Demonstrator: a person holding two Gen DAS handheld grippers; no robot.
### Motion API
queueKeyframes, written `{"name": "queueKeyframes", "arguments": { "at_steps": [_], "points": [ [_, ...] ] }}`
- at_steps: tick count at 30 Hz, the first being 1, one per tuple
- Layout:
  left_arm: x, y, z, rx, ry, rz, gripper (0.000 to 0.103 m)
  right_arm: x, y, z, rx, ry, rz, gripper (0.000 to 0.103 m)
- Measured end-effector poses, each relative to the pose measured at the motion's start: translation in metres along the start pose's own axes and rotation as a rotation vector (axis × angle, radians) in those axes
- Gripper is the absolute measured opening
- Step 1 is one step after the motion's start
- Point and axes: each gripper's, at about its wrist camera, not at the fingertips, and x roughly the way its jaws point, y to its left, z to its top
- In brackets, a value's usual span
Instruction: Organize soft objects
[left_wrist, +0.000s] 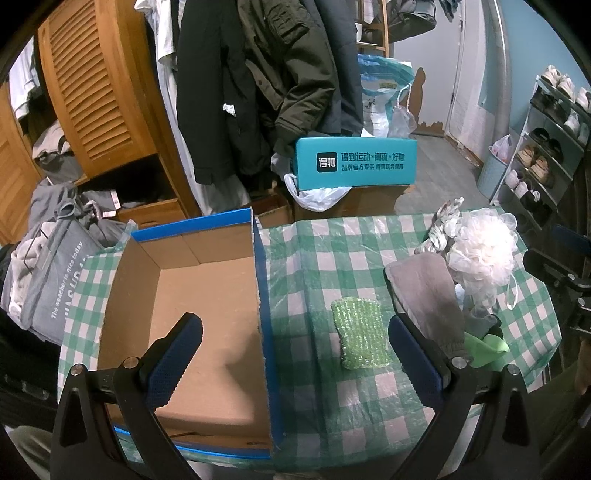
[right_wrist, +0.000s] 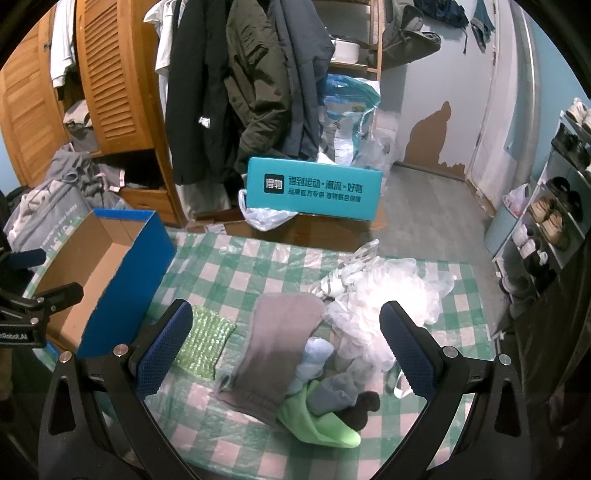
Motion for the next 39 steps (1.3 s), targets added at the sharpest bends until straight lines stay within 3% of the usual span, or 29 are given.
{"name": "queueKeyframes", "arguments": {
  "at_steps": [39],
  "points": [
    [-0.0001,-0.0008,-0.0009,-0.004,0.003,-0.001,0.102,-0.0006,-0.0013,-0.0007,-0.002,0.004,0.001,0.100]
  ]
}}
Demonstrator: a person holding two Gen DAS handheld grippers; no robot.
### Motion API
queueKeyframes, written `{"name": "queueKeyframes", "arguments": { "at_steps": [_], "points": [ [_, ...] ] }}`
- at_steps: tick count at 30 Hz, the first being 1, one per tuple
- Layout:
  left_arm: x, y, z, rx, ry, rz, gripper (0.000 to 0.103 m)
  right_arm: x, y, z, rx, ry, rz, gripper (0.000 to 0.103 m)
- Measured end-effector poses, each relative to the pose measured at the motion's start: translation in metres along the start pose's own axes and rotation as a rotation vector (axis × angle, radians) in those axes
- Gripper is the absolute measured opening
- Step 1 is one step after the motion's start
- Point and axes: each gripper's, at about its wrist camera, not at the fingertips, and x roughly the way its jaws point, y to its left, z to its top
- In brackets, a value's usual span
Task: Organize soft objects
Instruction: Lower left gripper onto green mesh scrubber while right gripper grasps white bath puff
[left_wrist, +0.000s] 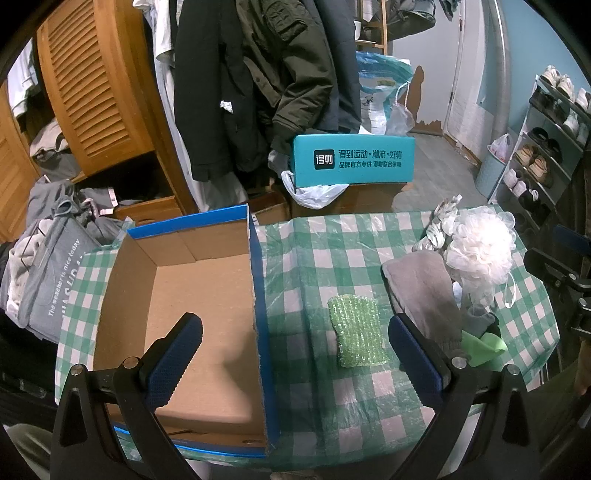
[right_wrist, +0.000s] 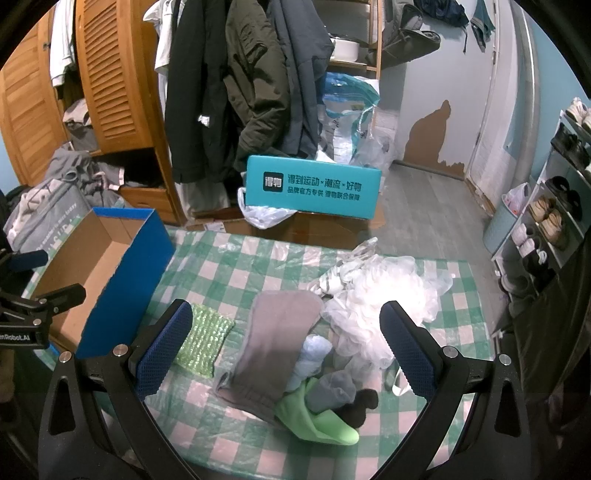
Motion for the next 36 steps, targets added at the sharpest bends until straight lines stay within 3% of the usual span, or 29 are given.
{"name": "queueKeyframes", "arguments": {
  "at_steps": [11,19,27,36],
  "points": [
    [0.001,-0.004,-0.003,-0.002,0.012,-0.004,0.102,0.001,-0.002,-0.001,0.003,0.008,-0.007,0.100],
    [0.017,-0.018,-0.006,0.012,0.070,-0.020,0.102,0.004,-0.022,-0.018,0.016,0.029,-0.037,0.100],
    [0.037,-0.026,-0.002,0.029,0.151,-0.036,0.102,0.011,-0.042,-0.013,0.050,0.058,-0.086,0.100],
    [0.055,-0.030,0.012,0.044,0.188,-0.035,0.102,0.023,-0.078,-0.004,0.118,0.096,-0.115,0.100]
  ]
}}
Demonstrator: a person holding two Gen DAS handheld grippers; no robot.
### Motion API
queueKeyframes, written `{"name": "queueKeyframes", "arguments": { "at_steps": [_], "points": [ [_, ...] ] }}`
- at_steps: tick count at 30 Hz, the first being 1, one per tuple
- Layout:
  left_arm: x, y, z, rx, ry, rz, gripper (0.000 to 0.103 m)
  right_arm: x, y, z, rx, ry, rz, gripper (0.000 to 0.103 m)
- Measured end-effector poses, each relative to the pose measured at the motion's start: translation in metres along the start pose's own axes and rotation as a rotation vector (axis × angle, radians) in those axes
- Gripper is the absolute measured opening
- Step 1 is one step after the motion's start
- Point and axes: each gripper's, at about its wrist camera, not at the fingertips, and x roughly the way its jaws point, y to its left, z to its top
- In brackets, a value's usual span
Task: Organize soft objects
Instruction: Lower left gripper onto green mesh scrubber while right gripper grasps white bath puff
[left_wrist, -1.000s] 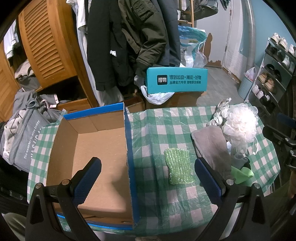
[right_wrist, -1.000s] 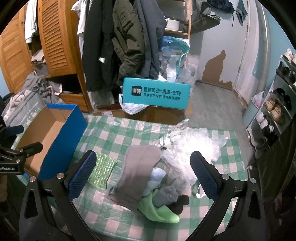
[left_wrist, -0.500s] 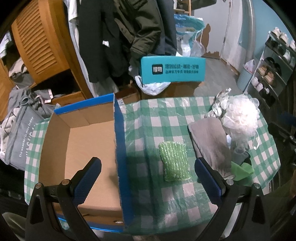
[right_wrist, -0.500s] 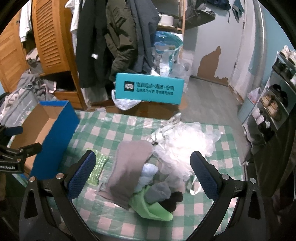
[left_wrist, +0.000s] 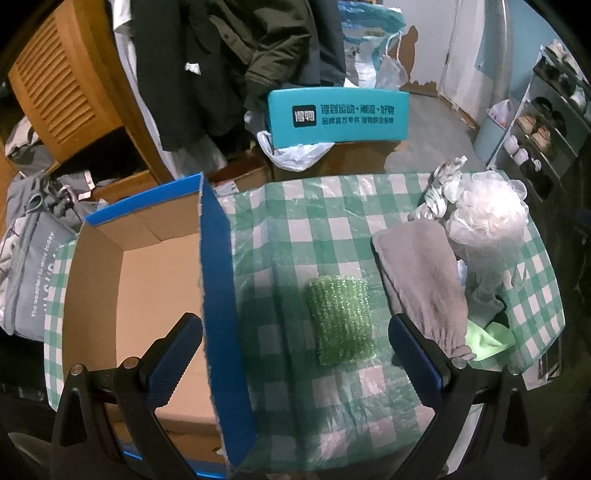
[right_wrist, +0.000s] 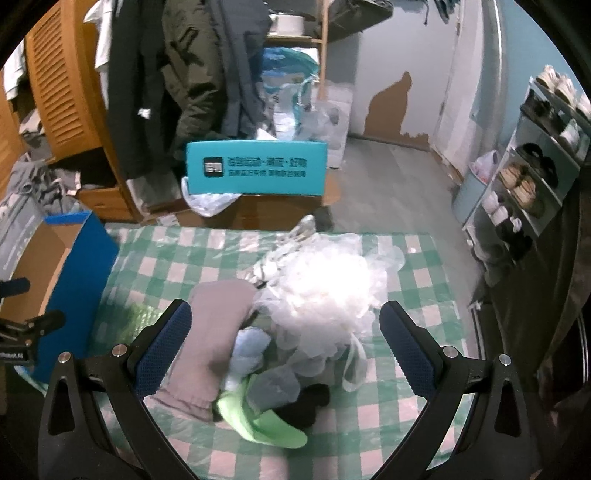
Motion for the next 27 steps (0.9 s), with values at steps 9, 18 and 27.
{"name": "queueKeyframes", "arguments": {
  "at_steps": [9,18,27],
  "points": [
    [0.021,-0.009,0.015,0.010,0.049,-0.012,0.102,0.031,-0.022,0.020,0.024,0.088,-0.031,0.100],
    [0.038,-0.019,0.036,0.005,0.098,-0.059,0.102,0.075,-0.035,0.028,0.032,0.203,-0.043,0.100],
    [0.072,-0.019,0.044,-0.051,0.176,-0.096,0.102,0.120,-0.047,0.023,0.071,0.279,-0.021,0.100]
  ]
}}
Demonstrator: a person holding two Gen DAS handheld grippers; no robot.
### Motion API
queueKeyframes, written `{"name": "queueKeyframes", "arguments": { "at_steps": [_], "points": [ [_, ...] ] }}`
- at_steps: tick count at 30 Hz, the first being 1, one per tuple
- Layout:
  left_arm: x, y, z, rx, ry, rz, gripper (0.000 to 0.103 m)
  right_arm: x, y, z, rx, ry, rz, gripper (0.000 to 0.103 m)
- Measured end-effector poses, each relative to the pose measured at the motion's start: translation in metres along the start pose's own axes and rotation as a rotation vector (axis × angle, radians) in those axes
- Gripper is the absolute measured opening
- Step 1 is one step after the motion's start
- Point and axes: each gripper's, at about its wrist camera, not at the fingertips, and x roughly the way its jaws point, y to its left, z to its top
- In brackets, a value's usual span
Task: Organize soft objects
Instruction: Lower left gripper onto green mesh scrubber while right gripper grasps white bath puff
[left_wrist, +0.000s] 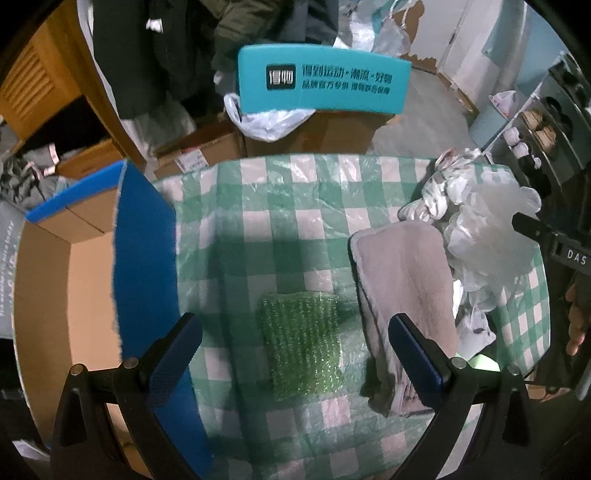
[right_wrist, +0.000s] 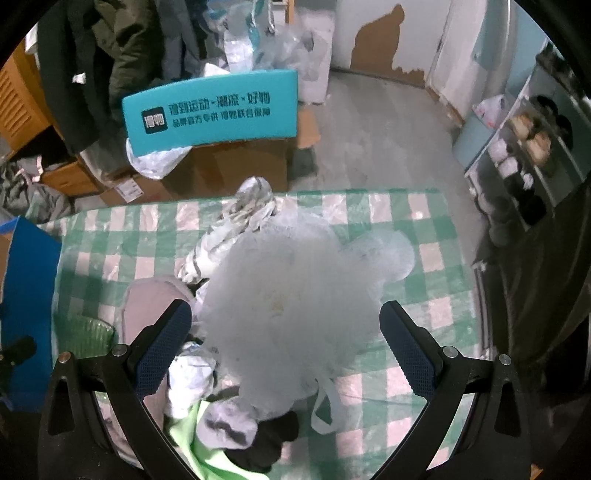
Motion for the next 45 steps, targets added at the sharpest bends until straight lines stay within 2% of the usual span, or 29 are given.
{"name": "queueKeyframes", "arguments": {
  "at_steps": [7,17,25,32,36,41,45],
  "points": [
    [0.025,0.002,0.001,-0.010,0.054,0.012,0.102,0.038,0.003,-0.007,-0.014,0.110,-0.012,0.101],
    [0.056,0.001,-0.007,-0.014,0.135,0.019,0.102,0.075,0.012,-0.024,-0.040,0.217,-0.019,0.101],
    [0.077,-0.002,-0.013,0.002,0.177,0.046,0.102,0.090,0.007,-0.027,-0.018,0.261,-0.005,0.101],
    [0.095,-0.002,-0.013,0.016,0.211,0.069,0.102,0.092,0.004,-0.032,-0.013,0.255,0.006,0.100],
    [0.100,-0.001,-0.012,0.038,0.209,0.084,0.102,0.090,0.006,-0.035,-0.031,0.246,0.005,0.093],
    [0.098,-0.005,-0.017,0.058,0.200,0.091,0.101,0.080,0.001,-0.038,-0.017,0.232,0.023,0.073],
    [0.092,-0.011,-0.022,0.079,0.176,0.136,0.087,0.069,-0.001,-0.039,-0.005,0.200,0.015,0.063]
  ]
}}
